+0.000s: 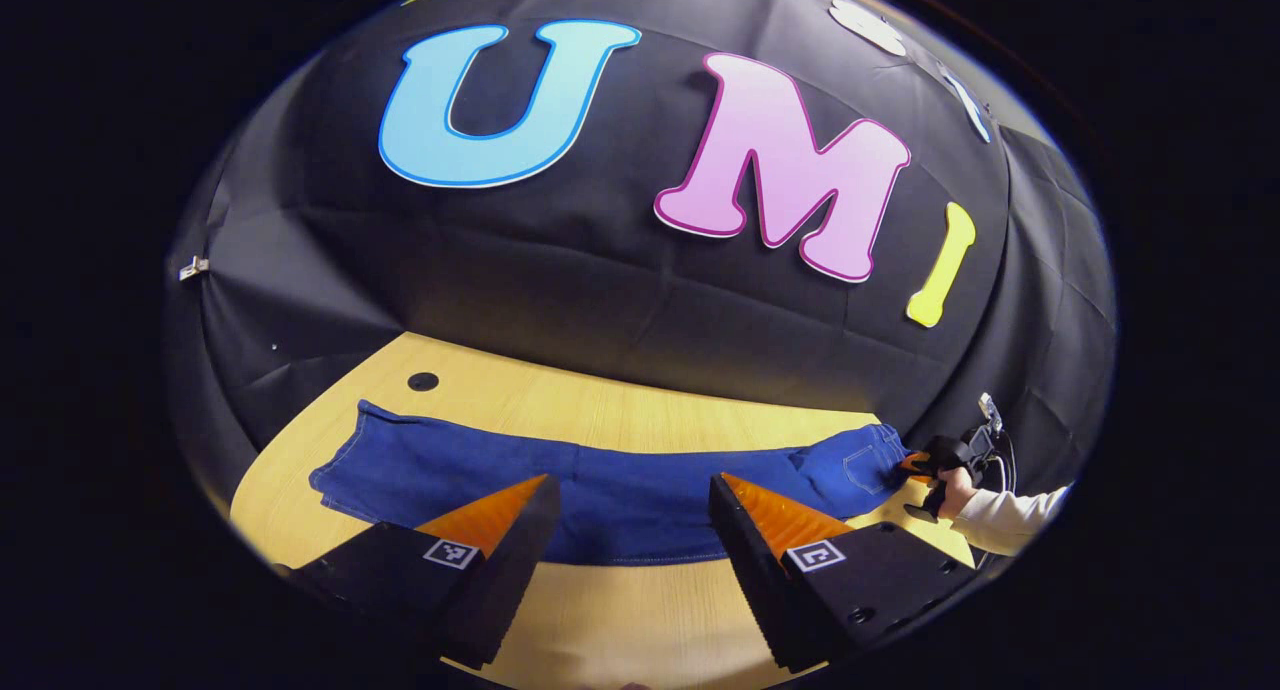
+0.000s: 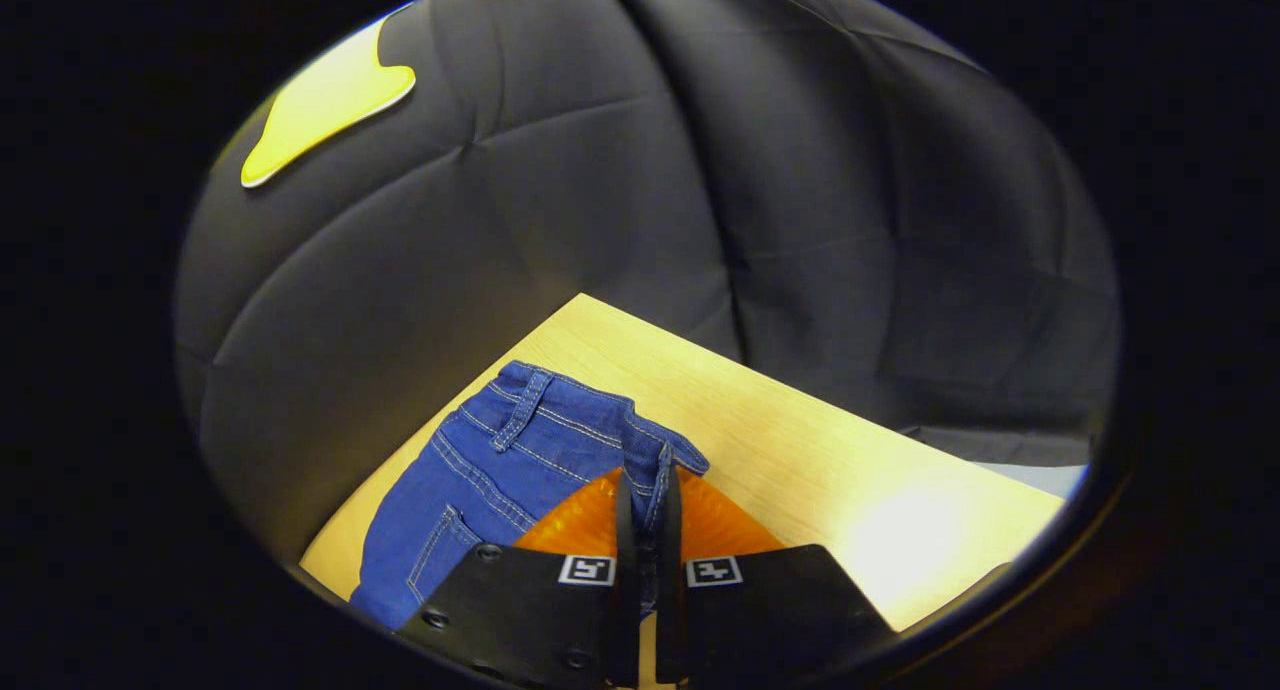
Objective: Grasp the waist and the cuffs of the jeans and fold them to make the two legs overlap; first hold the waist and fold one-third of the jeans toward the cuffs, then hold the cuffs and fold the remaining one-third in the same direction to finish folding.
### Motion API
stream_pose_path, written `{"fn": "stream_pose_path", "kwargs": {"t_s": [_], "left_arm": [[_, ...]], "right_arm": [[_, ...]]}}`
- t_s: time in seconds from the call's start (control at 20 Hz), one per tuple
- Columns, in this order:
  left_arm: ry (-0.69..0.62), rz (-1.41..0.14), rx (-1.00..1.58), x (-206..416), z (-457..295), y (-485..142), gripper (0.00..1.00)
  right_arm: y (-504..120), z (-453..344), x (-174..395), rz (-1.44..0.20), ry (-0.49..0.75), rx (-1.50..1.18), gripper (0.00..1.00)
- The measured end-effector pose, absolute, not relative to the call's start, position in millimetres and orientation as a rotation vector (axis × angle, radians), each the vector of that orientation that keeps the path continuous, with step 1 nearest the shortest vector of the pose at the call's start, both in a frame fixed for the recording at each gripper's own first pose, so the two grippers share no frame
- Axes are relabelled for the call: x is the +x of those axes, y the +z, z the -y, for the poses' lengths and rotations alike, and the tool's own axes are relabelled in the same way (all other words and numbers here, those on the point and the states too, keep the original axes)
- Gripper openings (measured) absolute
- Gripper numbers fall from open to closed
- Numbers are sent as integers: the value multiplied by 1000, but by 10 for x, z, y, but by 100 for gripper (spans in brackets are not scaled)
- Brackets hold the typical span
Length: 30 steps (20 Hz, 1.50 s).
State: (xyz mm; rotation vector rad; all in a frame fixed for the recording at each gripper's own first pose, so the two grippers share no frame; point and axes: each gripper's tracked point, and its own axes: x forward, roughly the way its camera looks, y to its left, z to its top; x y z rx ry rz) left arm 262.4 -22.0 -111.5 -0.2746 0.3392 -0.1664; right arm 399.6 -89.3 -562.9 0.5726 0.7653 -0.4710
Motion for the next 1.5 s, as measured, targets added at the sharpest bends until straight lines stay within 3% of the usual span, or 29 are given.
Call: {"fn": "stream_pose_path", "kwargs": {"t_s": [0.3,0.55,0.8,1.05,1.15,1.3,1.35,1.4,1.45,1.5], "left_arm": [[-150,-349,-335,2421,99,-1220,96],[-154,-336,-357,2260,-14,-1238,95],[-195,-338,-360,1962,-141,-1342,95],[-151,-337,-412,1692,-466,-1498,96],[-116,-341,-458,1612,-625,-1641,95],[-60,-344,-518,1557,-868,-1849,96],[-38,-338,-532,1565,-965,-1901,96],[-12,-327,-545,1577,-1081,-1965,96],[15,-314,-560,1624,-1194,-1999,96],[40,-300,-577,1669,-1304,-2027,96]], "right_arm": [[-4775,778,4142,-606,-357,474,7],[-3857,151,3991,-501,-129,343,7],[-3351,-517,3596,-437,108,364,7],[-3734,-655,3157,-484,370,406,6],[-3825,-717,3270,-536,449,418,7],[-4456,-684,3263,-668,507,408,7],[-4607,-709,3292,-702,534,404,2],[-4750,-651,3370,-721,559,395,19],[-4863,-690,3479,-723,584,377,14],[-4782,-622,3475,-709,608,371,42]]}}
